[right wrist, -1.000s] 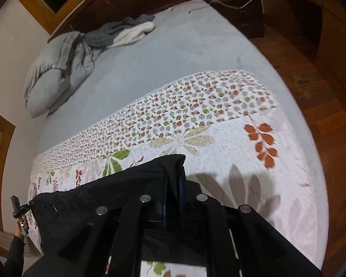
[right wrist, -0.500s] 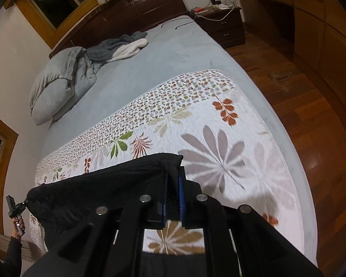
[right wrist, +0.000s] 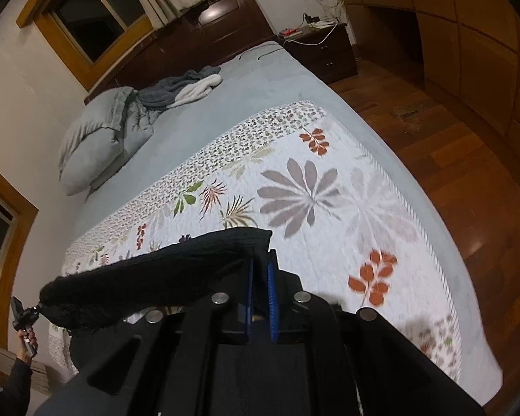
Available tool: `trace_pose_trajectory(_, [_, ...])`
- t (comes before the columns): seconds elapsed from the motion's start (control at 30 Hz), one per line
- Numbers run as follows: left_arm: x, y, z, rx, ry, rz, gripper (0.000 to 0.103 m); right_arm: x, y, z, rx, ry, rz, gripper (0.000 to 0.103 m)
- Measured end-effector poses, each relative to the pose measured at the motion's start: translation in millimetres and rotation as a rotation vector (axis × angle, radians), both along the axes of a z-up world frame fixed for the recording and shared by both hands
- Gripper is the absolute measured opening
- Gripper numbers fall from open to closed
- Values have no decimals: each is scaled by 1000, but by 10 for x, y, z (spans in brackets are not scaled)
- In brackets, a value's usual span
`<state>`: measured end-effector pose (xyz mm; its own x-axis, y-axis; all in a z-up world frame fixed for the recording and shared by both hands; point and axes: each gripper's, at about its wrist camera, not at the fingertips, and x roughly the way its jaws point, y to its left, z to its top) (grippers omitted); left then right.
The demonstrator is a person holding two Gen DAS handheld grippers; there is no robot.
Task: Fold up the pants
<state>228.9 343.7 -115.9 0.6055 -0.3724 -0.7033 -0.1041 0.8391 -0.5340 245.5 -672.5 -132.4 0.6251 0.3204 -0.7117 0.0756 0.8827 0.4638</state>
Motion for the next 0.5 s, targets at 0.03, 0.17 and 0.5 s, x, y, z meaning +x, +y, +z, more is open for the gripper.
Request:
trace_pose_trajectory(0.03, [-92,5,-19,-5,3,6,13,-49,-8,-13,5,-3,-2,7])
trace_pose_trajectory(0.17, [-333,-11,-83,-13,6,17,13,-374,-40,-137,28,-5,-15,7])
trace_pose_trajectory(0.5, [-938,-9,-456,-61,45,46,13,-1088,-38,-716,77,16,-59,7])
